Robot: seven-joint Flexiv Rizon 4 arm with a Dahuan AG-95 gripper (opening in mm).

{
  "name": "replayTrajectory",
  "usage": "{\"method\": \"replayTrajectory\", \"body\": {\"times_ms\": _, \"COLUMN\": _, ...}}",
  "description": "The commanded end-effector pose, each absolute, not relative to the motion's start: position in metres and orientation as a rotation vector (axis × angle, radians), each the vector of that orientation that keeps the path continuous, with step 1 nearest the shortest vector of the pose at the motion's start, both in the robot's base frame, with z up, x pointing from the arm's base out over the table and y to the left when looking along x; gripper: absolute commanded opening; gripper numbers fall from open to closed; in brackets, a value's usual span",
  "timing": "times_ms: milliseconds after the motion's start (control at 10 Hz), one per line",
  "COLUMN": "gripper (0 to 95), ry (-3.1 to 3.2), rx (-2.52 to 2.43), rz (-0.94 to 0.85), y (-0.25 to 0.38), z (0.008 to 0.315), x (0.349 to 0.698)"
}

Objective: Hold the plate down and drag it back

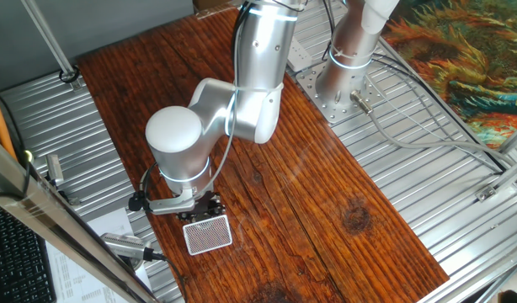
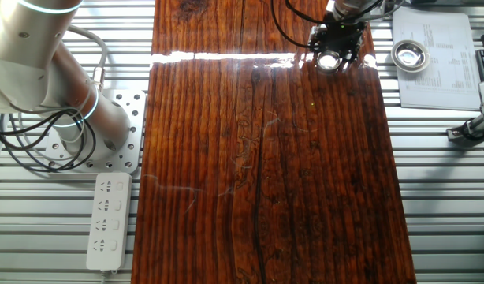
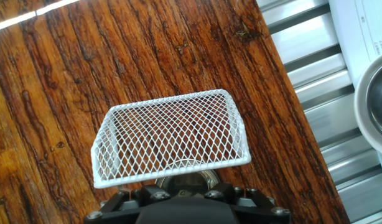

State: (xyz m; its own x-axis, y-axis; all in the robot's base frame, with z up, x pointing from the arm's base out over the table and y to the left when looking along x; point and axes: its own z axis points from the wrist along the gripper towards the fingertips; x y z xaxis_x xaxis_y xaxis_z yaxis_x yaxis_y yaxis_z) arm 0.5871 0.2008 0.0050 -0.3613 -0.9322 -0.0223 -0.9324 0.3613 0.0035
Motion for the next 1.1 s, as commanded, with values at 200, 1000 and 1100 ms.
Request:
{"method": "replayTrajectory", "body": {"times_ms": 200, "gripper": 0.0, "ry": 2.589, "rx": -1.747, "rz": 0.027, "y": 0.2010, "z": 0.0044, "x": 0.5874}}
{"method": "replayTrajectory", "body": {"times_ms": 1000, "gripper": 0.0, "ry": 2.596, "rx": -1.740, "rz": 0.012, "y": 0.2006, "z": 0.0042, "x": 0.5871}}
{"method": "replayTrajectory", "body": {"times_ms": 1100, "gripper": 0.0, "ry": 2.597, "rx": -1.738, "rz": 0.010, "y": 0.2004, "z": 0.0040, "x": 0.5870}}
